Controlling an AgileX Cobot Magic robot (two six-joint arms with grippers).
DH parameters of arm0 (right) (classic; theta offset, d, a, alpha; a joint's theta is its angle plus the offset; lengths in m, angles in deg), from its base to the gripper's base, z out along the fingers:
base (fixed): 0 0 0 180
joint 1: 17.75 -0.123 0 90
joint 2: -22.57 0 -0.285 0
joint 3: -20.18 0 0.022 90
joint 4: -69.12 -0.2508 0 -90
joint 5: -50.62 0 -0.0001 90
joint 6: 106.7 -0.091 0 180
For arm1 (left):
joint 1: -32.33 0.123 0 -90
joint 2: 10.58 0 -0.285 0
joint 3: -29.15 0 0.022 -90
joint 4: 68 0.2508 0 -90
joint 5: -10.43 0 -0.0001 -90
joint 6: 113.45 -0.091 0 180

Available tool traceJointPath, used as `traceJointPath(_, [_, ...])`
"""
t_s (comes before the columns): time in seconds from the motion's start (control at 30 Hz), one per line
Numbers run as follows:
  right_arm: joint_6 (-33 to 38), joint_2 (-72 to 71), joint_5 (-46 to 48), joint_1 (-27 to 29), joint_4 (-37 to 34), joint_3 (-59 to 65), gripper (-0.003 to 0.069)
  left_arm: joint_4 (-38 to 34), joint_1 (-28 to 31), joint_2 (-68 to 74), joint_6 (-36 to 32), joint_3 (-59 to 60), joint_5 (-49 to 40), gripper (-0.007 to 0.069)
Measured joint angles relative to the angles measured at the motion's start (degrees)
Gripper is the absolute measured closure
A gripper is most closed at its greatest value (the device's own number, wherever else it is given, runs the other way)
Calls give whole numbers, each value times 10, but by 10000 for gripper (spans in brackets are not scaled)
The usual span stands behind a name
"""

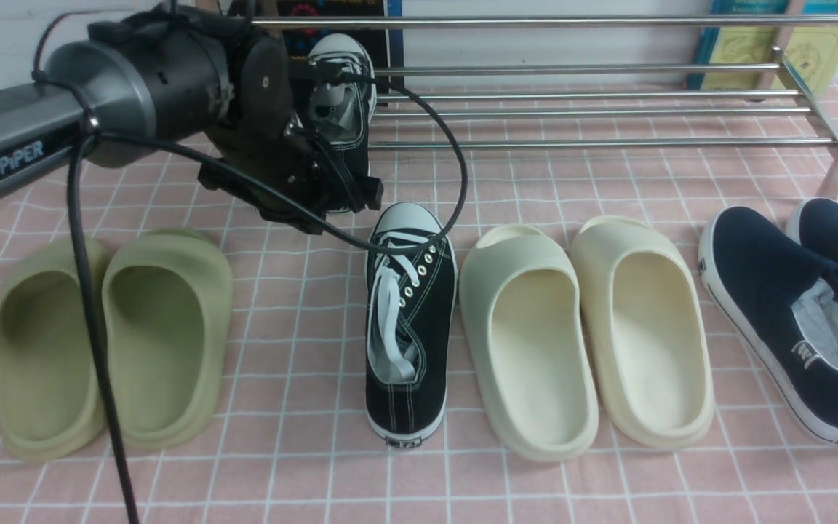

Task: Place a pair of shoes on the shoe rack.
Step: Use the left arm to put a shoe into the shoe rack

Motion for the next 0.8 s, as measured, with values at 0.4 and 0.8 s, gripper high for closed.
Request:
traceJointPath(0.4, [0, 0, 0, 0, 1, 0, 419, 64, 20, 39, 144, -10, 87, 616])
traceJointPath(0.8, [0, 0, 0, 0, 1, 0, 419, 105, 20, 53, 144, -81, 27, 610])
